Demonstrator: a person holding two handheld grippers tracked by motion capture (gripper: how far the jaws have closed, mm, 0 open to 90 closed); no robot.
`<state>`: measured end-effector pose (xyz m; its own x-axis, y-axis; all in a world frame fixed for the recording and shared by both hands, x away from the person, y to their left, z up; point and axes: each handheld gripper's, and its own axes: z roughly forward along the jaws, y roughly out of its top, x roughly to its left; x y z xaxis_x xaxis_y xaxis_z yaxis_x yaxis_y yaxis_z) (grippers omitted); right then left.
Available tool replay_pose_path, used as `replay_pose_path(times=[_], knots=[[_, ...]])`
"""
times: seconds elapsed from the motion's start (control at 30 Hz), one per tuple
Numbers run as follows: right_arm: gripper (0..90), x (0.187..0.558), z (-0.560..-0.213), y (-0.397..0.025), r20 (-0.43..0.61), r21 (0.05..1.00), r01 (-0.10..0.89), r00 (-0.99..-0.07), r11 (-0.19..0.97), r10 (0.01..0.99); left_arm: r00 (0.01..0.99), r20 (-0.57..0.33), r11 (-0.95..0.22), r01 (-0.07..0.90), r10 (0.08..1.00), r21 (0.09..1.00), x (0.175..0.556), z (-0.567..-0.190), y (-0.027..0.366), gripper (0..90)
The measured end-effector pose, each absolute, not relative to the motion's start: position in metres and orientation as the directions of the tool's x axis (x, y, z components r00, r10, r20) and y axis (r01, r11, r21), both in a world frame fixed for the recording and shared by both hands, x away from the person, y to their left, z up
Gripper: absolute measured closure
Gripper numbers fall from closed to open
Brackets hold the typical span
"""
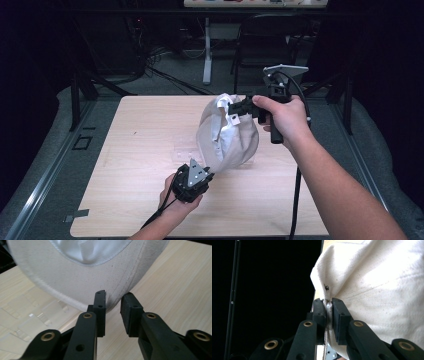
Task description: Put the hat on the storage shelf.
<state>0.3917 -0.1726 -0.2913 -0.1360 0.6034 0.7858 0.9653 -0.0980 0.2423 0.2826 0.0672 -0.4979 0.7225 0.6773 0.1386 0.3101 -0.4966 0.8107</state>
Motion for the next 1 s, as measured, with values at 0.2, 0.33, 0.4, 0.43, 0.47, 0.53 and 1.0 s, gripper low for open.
replay_pose_path(times=[0.2,0.33,0.4,0.43,0.47,0.53,1.0], knots=[[82.2,0.392,-0.289,-0.171,0.782,0.243,0.965,-0.137,-0.096,0.609,0.739,0.128,-0.498,0.304,0.661,0.812,0.289,-0.495,0.073,83.7],[82.2,0.392,-0.288,-0.172,0.781,0.251,0.964,-0.145,-0.093,0.607,0.752,0.104,-0.484,0.306,0.651,0.82,0.295,-0.494,0.075,85.0],[82.2,0.392,-0.288,-0.172,0.782,0.248,0.964,-0.143,-0.093,0.606,0.767,0.074,-0.466,0.307,0.638,0.83,0.301,-0.494,0.077,85.3],[82.2,0.392,-0.288,-0.172,0.784,0.249,0.963,-0.14,-0.1,0.604,0.767,0.071,-0.461,0.307,0.638,0.833,0.303,-0.494,0.078,85.4],[82.2,0.393,-0.288,-0.172,0.783,0.25,0.963,-0.14,-0.1,0.606,0.768,0.067,-0.457,0.306,0.637,0.835,0.305,-0.494,0.078,85.4],[82.2,0.393,-0.288,-0.173,0.786,0.247,0.963,-0.136,-0.105,0.604,0.768,0.051,-0.441,0.31,0.639,0.842,0.311,-0.495,0.079,85.4],[82.2,0.401,-0.291,-0.179,0.775,0.264,0.957,-0.134,-0.124,0.618,0.777,0.044,-0.43,0.3,0.628,0.852,0.333,-0.496,0.073,85.7]])
